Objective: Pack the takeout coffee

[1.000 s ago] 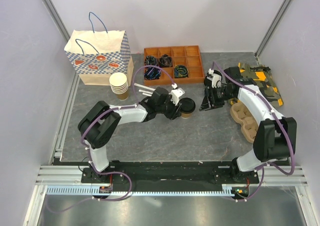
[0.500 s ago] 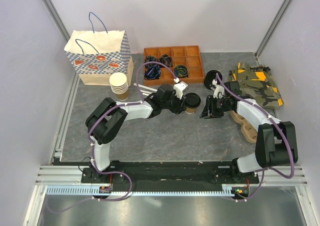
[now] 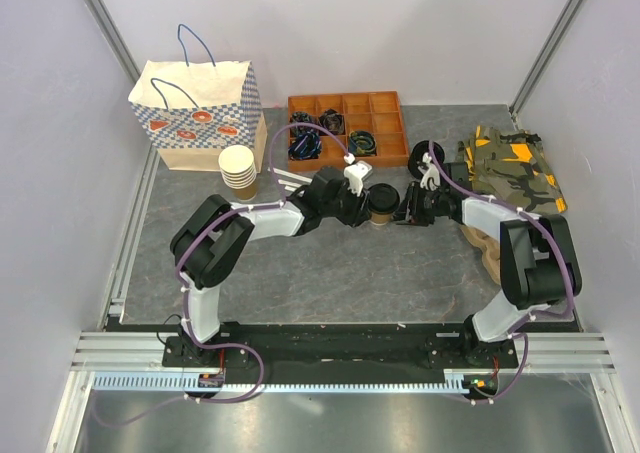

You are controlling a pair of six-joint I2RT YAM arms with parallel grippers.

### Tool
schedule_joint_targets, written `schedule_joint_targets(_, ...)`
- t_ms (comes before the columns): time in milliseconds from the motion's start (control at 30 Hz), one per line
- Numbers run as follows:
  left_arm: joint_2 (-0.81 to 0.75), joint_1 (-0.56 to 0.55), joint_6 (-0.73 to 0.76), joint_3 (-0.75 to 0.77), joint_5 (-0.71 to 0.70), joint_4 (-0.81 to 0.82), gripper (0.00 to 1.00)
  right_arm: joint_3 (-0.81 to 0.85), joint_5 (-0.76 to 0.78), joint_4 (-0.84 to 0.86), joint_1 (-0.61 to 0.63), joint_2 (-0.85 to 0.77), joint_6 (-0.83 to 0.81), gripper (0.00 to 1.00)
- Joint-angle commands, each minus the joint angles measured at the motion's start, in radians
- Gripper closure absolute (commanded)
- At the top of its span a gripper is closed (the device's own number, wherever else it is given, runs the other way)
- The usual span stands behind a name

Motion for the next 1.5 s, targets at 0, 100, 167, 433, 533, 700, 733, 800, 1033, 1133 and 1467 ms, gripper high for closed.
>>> schedule_joint_targets(0, 0.007, 0.023, -0.027, 0.014, 0.021, 0.047, 0.55, 0.039, 0.000, 0.118, 0.004, 0.048, 0.056, 0.63)
schedule_joint_targets(100, 0.026, 0.043, -0.027, 0.039, 0.018, 0.039, 0.55, 0.063, 0.003, 0.147, 0.004, 0.083, 0.088, 0.63)
schedule_joint_targets(167, 0.041, 0.054, -0.027, 0.065, 0.018, 0.030, 0.55, 0.079, 0.008, 0.160, 0.006, 0.094, 0.097, 0.63)
schedule_joint_targets(433, 0.099, 0.094, -0.018, 0.172, 0.036, 0.013, 0.54, 0.125, 0.060, 0.244, 0.007, 0.151, 0.166, 0.61)
schedule_joint_targets(533, 0.133, 0.097, -0.014, 0.217, 0.035, 0.007, 0.54, 0.146, 0.092, 0.255, 0.012, 0.166, 0.180, 0.60)
schedule_joint_targets(700, 0.188, 0.114, -0.061, 0.292, 0.050, -0.042, 0.53, 0.178, 0.127, 0.258, 0.013, 0.192, 0.191, 0.60)
schedule_joint_targets(733, 0.188, 0.114, -0.058, 0.295, 0.050, -0.036, 0.53, 0.183, 0.130, 0.258, 0.015, 0.195, 0.191, 0.60)
schedule_joint_targets(800, 0.190, 0.115, -0.055, 0.295, 0.046, -0.033, 0.52, 0.191, 0.139, 0.259, 0.015, 0.204, 0.194, 0.60)
schedule_joint_targets(1033, 0.144, 0.132, -0.083, 0.260, 0.072, -0.051, 0.49, 0.221, 0.114, 0.217, 0.015, 0.206, 0.157, 0.59)
schedule_joint_targets(1133, 0.033, 0.132, -0.077, 0.151, 0.122, -0.010, 0.44, 0.235, 0.072, 0.088, 0.013, 0.155, 0.065, 0.57)
schedule_joint_targets(1467, -0.373, 0.130, 0.035, -0.033, 0.253, -0.258, 0.26, 0.312, -0.019, -0.343, 0.012, -0.194, -0.209, 0.39)
